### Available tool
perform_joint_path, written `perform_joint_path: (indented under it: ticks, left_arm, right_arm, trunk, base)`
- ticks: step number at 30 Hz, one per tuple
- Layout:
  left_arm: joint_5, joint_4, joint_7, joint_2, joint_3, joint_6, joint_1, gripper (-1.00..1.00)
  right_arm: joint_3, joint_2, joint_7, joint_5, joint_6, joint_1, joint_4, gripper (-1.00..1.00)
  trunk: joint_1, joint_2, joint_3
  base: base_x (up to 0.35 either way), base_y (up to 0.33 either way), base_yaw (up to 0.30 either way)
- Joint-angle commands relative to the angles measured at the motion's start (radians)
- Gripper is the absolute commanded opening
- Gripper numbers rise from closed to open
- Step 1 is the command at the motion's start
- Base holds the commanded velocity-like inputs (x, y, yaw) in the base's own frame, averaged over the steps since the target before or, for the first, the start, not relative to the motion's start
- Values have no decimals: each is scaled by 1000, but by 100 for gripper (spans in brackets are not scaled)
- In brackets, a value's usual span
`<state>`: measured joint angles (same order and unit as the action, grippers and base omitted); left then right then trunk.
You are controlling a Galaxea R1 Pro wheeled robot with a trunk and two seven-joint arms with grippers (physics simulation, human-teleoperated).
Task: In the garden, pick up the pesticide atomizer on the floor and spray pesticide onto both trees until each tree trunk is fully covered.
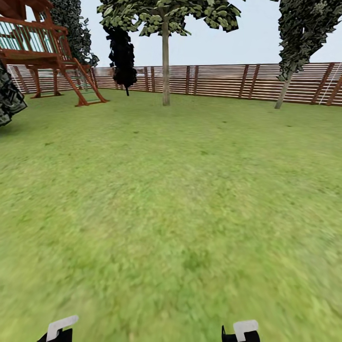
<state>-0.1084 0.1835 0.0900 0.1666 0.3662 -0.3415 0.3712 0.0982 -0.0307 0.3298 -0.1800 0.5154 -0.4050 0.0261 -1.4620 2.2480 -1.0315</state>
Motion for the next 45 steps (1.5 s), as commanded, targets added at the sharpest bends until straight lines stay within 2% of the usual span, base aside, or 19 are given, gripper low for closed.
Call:
perform_joint_path:
  ticks: [1, 45]
  left_arm:
    - [0, 0, 0, -2, 0, 0, 0, -100]
    - [0, 1, -1, -2, 0, -1, 0, -100]
  right_arm:
    - [0, 0, 0, 0, 0, 0, 0, 100]
    - [0, 0, 0, 0, 0, 0, 0, 100]
  trunk:
    - [0, 0, 0]
    - [0, 0, 0]
  base:
    - [337, 0, 0]
    - [337, 0, 0]
